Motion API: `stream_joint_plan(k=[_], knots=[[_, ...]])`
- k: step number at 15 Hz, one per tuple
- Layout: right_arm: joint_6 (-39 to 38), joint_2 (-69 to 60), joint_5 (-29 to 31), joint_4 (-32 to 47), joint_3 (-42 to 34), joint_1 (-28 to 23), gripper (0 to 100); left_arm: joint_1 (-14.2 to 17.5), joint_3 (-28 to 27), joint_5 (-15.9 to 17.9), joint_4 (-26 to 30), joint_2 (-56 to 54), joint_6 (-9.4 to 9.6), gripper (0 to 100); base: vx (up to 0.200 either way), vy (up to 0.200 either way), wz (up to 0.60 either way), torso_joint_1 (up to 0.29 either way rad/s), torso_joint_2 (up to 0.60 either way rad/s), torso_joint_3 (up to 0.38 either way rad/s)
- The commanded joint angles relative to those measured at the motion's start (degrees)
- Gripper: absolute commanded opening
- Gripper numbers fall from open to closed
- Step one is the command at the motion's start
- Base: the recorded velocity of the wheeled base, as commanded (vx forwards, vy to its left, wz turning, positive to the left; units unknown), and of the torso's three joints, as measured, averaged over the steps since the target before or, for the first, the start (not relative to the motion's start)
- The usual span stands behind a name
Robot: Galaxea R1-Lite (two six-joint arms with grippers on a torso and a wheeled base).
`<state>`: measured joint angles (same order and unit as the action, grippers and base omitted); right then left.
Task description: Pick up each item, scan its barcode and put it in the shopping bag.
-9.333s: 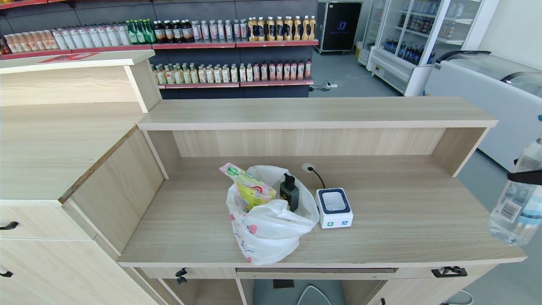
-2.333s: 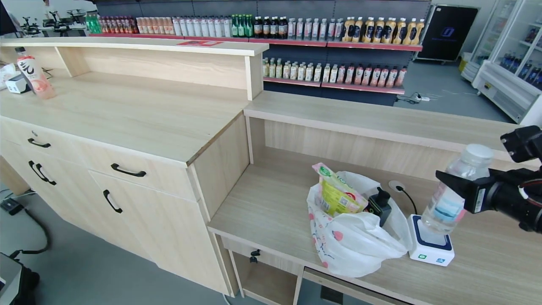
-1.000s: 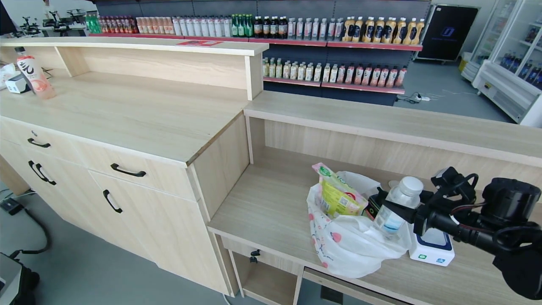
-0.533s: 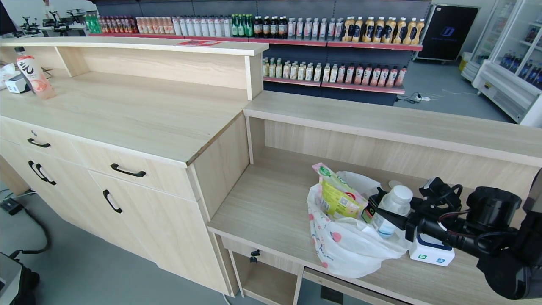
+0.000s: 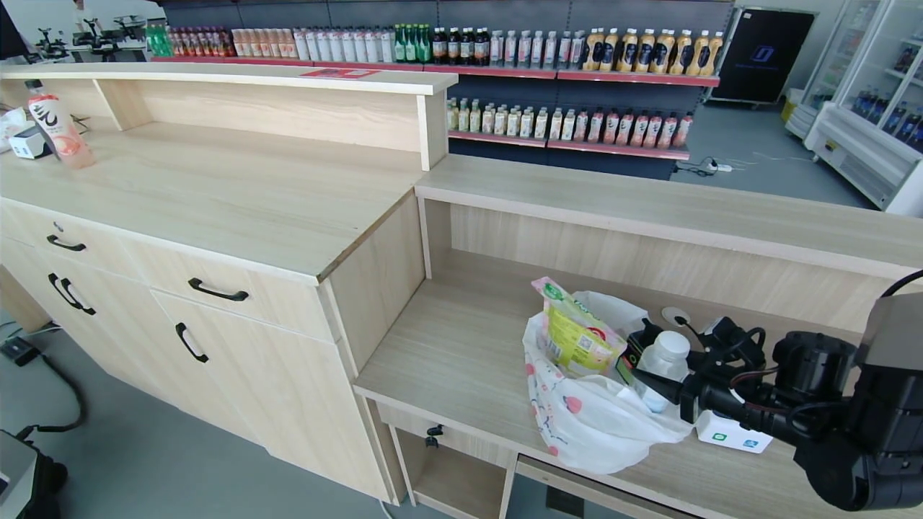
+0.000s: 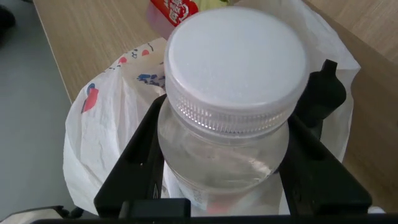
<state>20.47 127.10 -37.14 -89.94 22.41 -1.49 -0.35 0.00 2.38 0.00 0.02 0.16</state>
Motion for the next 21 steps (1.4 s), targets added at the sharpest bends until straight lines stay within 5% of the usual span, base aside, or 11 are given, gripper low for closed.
stream_joint_plan(k=[1,8,9,16,18,21], knots=[[0.0,1.2,0.0,-0.1,0.1,0.0,0,0.0,0.0,0.0,0.0,0.1,0.02,100,0.0,0.0,0.0,0.0,0.0,0.0],[0.0,2.5,0.0,-0.1,0.4,-0.6,0,0.0,0.0,0.0,0.0,0.1,0.02,100,0.0,0.0,0.0,0.0,0.0,0.0],[0.0,2.8,0.0,-0.1,0.4,-0.8,100,0.0,0.0,0.0,0.0,0.1,-0.07,100,0.0,0.0,0.0,0.0,0.0,0.0],[-2.2,-5.1,0.1,0.5,2.5,-1.6,100,0.0,0.0,0.0,0.0,0.1,0.02,100,0.0,0.0,0.0,0.0,0.0,0.0],[-2.5,-9.1,0.1,4.2,4.9,-1.2,100,0.0,0.0,0.0,0.0,0.1,0.02,100,0.0,0.0,0.0,0.0,0.0,0.0],[-2.0,-22.3,0.6,21.3,12.0,-0.3,100,0.0,0.0,0.0,0.0,0.1,0.02,100,0.0,0.0,0.0,0.0,0.0,0.0]])
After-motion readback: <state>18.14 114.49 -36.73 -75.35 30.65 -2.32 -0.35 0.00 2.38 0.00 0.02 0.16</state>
